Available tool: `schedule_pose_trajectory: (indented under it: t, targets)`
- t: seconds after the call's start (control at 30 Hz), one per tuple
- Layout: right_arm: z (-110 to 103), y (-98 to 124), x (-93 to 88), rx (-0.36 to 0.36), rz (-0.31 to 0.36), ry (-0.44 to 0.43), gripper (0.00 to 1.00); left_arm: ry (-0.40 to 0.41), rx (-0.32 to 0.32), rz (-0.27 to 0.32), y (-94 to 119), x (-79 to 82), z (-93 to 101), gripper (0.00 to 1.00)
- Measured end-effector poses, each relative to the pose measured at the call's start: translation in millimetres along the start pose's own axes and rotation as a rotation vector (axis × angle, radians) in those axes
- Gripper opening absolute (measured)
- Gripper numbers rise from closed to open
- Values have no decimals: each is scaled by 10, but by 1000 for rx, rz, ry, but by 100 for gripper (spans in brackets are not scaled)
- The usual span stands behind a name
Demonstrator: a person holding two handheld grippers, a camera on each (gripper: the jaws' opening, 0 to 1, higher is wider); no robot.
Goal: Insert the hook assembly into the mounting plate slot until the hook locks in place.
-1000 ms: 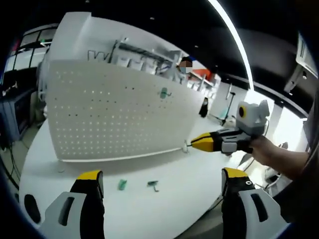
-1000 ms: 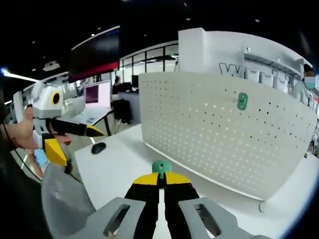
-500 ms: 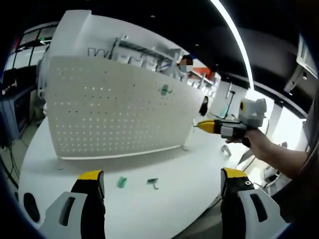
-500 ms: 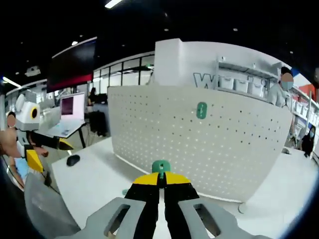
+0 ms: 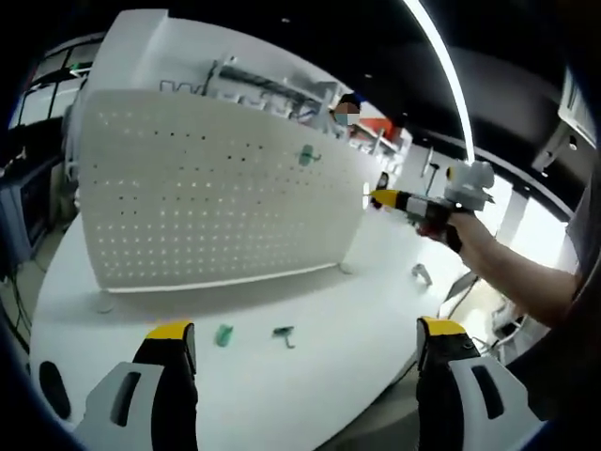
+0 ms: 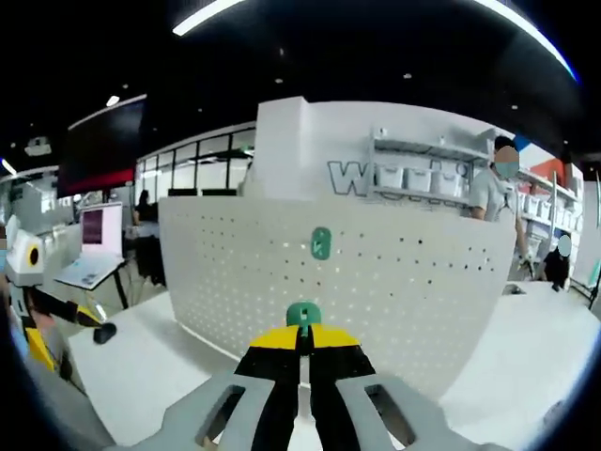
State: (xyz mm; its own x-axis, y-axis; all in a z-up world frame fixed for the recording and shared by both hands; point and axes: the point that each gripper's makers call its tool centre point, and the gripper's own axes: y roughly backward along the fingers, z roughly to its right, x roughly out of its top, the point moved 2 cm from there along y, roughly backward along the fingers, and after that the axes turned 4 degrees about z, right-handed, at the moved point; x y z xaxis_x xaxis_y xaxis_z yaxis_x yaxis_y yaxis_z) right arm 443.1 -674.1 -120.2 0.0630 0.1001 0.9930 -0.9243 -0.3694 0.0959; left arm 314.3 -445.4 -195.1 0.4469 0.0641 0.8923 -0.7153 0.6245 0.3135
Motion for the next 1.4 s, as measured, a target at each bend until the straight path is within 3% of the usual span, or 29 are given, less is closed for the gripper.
schedule_pose_trajectory:
  t: [0.3, 0.63, 1.4]
  targets:
    - [166, -247, 74, -48, 62, -33, 0, -7, 11, -12, -6, 20, -92, 100]
    - [436, -470, 378, -145, 177, -30, 0, 2, 23, -20, 26, 7, -171, 99]
    - [650, -869, 514, -193, 253, -67, 0, 2, 19, -34, -11, 14, -196, 100]
